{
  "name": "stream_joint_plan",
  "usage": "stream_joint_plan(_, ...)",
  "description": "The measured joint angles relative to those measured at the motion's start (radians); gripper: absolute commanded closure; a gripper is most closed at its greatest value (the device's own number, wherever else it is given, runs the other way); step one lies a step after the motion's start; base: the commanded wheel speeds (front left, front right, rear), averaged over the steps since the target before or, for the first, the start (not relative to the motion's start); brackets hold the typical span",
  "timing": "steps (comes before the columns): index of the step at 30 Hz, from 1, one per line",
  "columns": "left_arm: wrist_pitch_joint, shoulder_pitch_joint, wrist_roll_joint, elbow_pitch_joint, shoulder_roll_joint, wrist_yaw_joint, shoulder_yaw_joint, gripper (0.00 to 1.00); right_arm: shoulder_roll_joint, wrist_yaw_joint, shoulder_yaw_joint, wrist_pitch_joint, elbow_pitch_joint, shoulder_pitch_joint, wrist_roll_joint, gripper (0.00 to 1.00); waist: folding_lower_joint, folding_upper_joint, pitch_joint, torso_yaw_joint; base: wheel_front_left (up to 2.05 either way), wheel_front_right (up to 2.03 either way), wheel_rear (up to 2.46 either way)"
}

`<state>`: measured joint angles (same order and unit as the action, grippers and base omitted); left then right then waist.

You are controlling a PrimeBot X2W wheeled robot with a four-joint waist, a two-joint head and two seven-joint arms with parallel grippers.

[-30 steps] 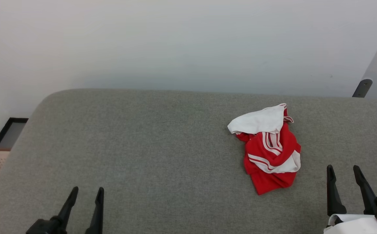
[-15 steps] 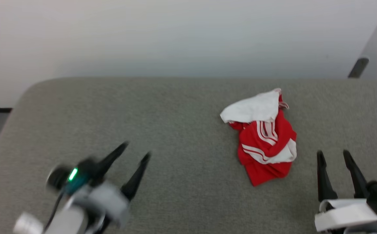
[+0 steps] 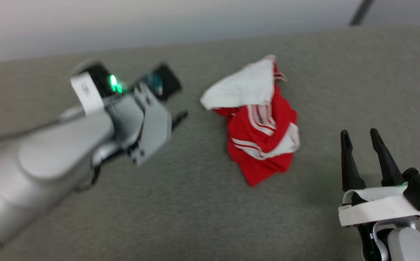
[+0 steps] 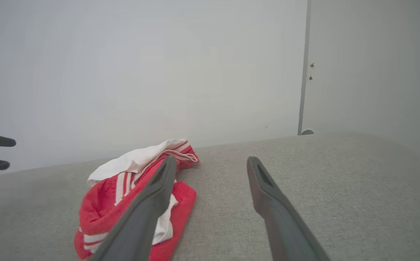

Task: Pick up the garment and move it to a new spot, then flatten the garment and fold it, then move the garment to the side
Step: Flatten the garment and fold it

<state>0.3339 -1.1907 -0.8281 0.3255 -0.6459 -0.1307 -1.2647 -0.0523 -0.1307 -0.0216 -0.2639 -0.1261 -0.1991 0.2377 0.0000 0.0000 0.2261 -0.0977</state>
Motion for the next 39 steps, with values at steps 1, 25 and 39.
stream_joint_plan(1, 0.011, -0.033, -0.006, 0.004, -0.001, 0.000, -0.007, 0.00, 0.000, 0.000, -0.003, 0.000, 0.000, -0.003, 0.005, 0.00, 0.0000, 0.0000, 0.011, -0.015, 0.00, 0.00, 0.00)
stream_joint_plan(25, 0.065, -0.066, 0.133, 0.077, 0.011, 0.000, -0.017, 0.18, 0.001, 0.000, -0.050, 0.000, 0.017, -0.057, 0.049, 0.00, 0.0000, 0.0000, 0.164, -0.190, 0.00, 0.00, 0.00)
stream_joint_plan(39, 0.004, -0.102, -0.372, 0.218, 0.062, 0.000, 0.038, 1.00, 0.001, 0.000, -0.021, 0.000, 0.010, -0.039, 0.037, 0.00, 0.0000, 0.0000, 0.129, -0.162, 0.00, 0.00, 0.00)
